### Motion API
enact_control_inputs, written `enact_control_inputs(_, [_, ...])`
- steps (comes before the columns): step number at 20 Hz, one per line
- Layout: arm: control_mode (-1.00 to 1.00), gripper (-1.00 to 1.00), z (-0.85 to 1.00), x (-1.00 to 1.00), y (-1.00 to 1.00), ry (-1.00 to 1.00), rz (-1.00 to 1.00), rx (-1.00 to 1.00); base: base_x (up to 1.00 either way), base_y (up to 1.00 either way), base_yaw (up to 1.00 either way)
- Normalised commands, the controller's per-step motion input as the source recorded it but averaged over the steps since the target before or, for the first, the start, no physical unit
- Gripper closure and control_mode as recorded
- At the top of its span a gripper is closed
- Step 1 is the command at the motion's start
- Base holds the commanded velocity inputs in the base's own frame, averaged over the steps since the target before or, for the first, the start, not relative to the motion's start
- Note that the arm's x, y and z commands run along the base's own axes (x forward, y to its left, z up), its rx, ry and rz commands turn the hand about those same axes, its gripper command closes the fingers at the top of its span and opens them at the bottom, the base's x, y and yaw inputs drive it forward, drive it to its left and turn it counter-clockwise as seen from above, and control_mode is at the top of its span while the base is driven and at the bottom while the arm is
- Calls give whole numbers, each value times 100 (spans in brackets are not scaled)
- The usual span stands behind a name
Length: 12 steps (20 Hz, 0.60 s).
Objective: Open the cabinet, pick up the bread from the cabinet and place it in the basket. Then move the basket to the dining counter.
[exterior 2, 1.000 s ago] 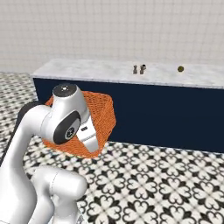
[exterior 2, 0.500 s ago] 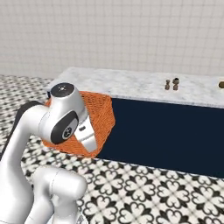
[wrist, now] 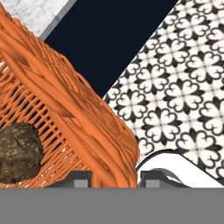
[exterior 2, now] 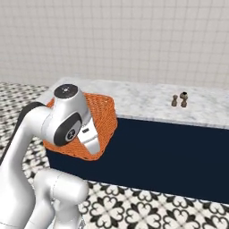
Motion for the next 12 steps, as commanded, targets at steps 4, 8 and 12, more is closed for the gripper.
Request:
enact_control_inputs(4, [100,100,0,0,0,0,0,0,44,60,-23])
enact_control_inputs(8, [100,100,0,0,0,0,0,0,50,71,-25])
enact_control_inputs(12, [100,100,0,0,0,0,0,0,59,59,-16])
